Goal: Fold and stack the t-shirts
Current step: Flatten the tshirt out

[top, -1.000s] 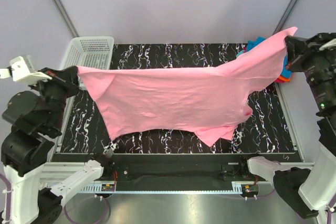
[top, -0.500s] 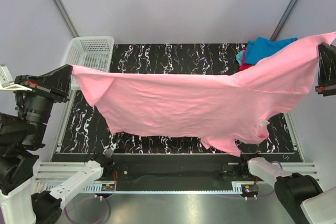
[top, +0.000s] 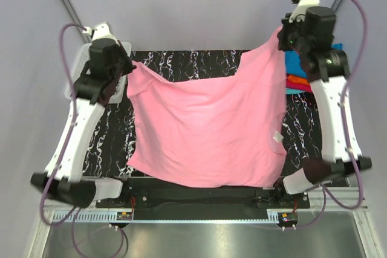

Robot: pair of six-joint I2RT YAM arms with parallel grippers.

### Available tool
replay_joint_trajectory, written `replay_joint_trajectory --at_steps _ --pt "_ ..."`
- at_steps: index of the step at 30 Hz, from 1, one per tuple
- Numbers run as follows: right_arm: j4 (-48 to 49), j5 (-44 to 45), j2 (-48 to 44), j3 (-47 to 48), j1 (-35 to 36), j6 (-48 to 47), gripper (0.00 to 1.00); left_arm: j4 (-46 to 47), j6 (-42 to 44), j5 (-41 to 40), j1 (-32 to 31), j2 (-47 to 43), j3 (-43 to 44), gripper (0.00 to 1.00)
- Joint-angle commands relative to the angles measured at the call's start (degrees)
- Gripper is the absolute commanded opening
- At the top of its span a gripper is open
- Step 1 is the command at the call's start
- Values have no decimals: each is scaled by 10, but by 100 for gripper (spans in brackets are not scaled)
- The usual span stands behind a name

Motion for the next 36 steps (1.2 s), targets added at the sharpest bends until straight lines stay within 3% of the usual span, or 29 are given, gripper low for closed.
replay_joint_trajectory --at_steps 1,6,10,16,22,27,32,36 --pt "52 -17 38 40 -23 2 0 49 -37 65 53 54 6 0" --pt "37 -54 92 125 -37 -4 0 53 -34 132 117 117 90 0" --pt "1 -49 70 159 -37 -20 0 27 -16 183 150 135 153 0" --pt "-28 -49 -44 147 -37 -30 0 21 13 230 160 20 103 0" --pt "-36 -64 -175 69 -36 -33 0 16 34 249 159 -127 12 0" --pt "-36 -66 -247 56 -37 -37 0 -26 57 211 160 -206 31 0" --pt "-38 -72 -263 77 -37 -37 0 -44 65 187 159 -220 86 0" --pt "-5 -75 -246 54 -38 -38 0 -37 60 183 160 -167 85 0"
